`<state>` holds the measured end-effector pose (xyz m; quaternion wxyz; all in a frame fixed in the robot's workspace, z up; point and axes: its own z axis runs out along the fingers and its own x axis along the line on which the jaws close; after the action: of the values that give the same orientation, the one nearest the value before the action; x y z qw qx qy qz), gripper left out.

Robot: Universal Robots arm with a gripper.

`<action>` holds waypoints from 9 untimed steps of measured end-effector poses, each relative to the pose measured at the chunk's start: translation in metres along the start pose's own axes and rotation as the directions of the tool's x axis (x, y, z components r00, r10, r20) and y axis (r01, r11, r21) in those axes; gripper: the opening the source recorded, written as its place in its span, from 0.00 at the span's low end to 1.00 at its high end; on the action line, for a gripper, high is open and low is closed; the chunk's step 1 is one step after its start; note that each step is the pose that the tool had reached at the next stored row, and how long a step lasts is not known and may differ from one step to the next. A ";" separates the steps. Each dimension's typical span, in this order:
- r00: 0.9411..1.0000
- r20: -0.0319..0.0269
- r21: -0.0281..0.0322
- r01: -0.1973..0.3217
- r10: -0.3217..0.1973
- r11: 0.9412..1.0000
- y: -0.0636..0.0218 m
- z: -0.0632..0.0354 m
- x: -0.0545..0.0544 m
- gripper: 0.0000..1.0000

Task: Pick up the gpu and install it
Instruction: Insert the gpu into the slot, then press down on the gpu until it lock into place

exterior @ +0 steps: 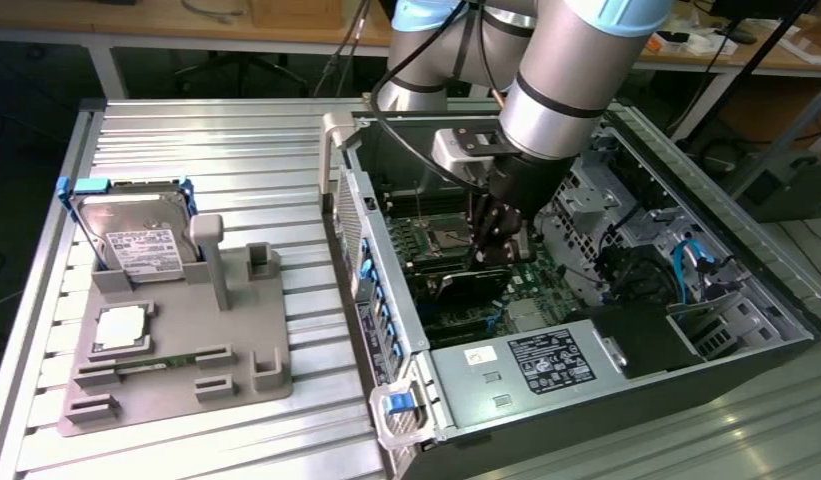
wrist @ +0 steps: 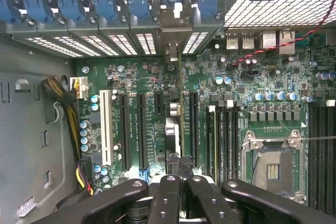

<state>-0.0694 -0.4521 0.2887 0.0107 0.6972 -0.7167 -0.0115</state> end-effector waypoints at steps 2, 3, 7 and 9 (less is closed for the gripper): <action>1.000 0.000 0.000 0.000 0.000 1.000 0.0000 -0.0005 0.000 0.11; 1.000 0.000 0.000 0.000 0.000 1.000 0.0000 -0.0007 0.000 0.11; 1.000 0.000 0.000 0.000 0.000 1.000 0.0001 -0.0019 0.000 0.11; 1.000 0.000 0.000 0.000 0.000 1.000 0.0001 -0.0026 0.000 0.11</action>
<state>-0.0694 -0.4521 0.2913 0.0107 0.6972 -0.7167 -0.0115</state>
